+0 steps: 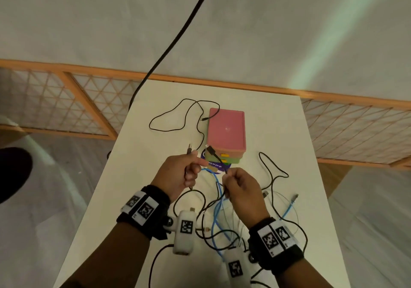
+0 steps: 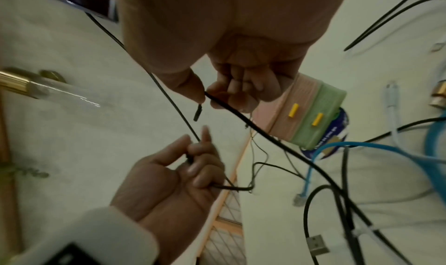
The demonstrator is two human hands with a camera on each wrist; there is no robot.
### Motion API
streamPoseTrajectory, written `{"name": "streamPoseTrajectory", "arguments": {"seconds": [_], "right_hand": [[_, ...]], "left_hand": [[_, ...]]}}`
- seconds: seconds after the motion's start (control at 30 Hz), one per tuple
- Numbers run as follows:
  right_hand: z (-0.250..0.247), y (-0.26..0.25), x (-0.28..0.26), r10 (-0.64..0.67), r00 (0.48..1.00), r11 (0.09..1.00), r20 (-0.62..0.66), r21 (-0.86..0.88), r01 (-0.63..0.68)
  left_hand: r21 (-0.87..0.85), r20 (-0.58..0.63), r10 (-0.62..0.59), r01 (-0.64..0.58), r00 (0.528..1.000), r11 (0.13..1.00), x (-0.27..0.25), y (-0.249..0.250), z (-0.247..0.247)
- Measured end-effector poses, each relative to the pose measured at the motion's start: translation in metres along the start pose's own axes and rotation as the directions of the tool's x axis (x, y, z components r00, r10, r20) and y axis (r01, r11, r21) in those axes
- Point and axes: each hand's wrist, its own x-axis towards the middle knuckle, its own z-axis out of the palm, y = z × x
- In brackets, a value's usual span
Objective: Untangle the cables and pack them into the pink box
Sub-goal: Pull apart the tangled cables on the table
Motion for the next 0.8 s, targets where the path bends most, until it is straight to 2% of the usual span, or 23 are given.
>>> {"name": "streamPoseTrajectory", "arguments": {"seconds": [0.13, 0.3, 0.43, 0.47, 0.53, 0.6, 0.67, 0.73, 0.8], "right_hand": [[0.003, -0.015, -0.009, -0.080, 0.996, 0.997, 0.031, -0.003, 0.081], [0.007, -0.013, -0.013, -0.087, 0.995, 0.996, 0.042, -0.002, 0.087], [0.007, -0.013, -0.016, -0.139, 0.983, 0.984, 0.121, -0.094, 0.151], [0.004, -0.013, -0.015, -0.156, 0.975, 0.978, 0.158, -0.117, 0.175], [-0.002, -0.013, -0.013, -0.152, 0.955, 0.970, 0.253, -0.148, 0.193], [-0.007, -0.011, -0.014, -0.126, 0.937, 0.972, 0.327, -0.146, 0.182], [-0.011, -0.006, -0.015, -0.096, 0.920, 0.982, 0.380, -0.116, 0.151], [-0.018, -0.001, -0.016, -0.063, 0.904, 0.990, 0.424, -0.086, 0.109], [-0.030, -0.001, -0.017, -0.024, 0.907, 1.000, 0.421, 0.019, 0.018]], "left_hand": [[-0.021, 0.051, 0.020, -0.019, 0.999, 1.000, -0.005, 0.001, 0.018], [0.044, 0.101, 0.138, -0.143, 0.985, 0.989, -0.009, 0.001, 0.033], [0.090, 0.047, 0.213, -0.217, 0.976, 0.972, -0.009, -0.001, 0.043], [0.063, 0.021, 0.233, -0.234, 0.972, 0.970, -0.008, -0.002, 0.044], [-0.116, -0.033, 0.248, -0.250, 0.968, 0.961, -0.008, 0.000, 0.046], [-0.309, -0.024, 0.234, -0.229, 0.972, 0.923, -0.010, 0.007, 0.047], [-0.375, 0.032, 0.218, -0.191, 0.975, 0.907, -0.014, 0.018, 0.048], [-0.333, 0.085, 0.236, -0.196, 0.968, 0.923, -0.015, 0.025, 0.041], [-0.210, 0.120, 0.243, -0.214, 0.963, 0.954, -0.015, 0.029, 0.028]]}}
